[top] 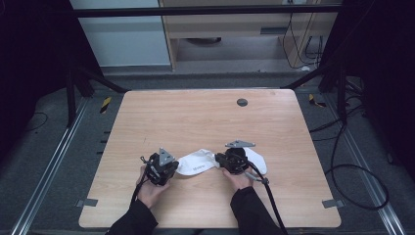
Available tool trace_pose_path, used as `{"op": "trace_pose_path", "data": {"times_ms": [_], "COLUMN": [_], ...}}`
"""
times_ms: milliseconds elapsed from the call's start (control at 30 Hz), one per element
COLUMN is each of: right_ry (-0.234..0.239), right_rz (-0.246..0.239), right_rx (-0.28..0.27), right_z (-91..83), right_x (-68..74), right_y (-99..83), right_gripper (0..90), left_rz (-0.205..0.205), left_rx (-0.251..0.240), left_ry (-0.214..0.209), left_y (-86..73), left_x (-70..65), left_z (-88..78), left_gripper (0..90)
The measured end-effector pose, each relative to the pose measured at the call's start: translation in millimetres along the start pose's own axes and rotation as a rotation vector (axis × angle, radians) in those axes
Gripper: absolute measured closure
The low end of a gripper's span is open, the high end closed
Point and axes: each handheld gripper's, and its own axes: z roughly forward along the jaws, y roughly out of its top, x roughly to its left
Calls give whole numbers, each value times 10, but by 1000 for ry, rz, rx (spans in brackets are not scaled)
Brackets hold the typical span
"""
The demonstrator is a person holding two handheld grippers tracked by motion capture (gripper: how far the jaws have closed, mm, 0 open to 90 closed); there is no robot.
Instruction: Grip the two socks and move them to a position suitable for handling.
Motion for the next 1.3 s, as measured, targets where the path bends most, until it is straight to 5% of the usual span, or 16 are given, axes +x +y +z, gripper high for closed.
{"op": "trace_pose_path", "data": {"times_ms": [300,567,900,1133,1300], "right_ry": [-61,-78,-59,-64,-75], "right_rz": [-75,-112,-126,-151,-172], "right_rx": [-7,-60,-106,-115,-108], "right_z": [155,78,-358,-803,-1014], "right_x": [27,-1,-217,-427,-584], "right_y": [-7,34,183,146,16], "right_gripper": [764,721,614,549,557], "left_rz": [-11,-33,-91,-89,-69], "left_rx": [22,36,-97,-174,-175], "left_ry": [34,76,62,32,13], "left_y": [-29,-57,67,243,356], "left_x": [112,153,118,-13,-177], "left_z": [26,55,-106,-228,-139], "left_gripper": [894,824,586,574,595]}}
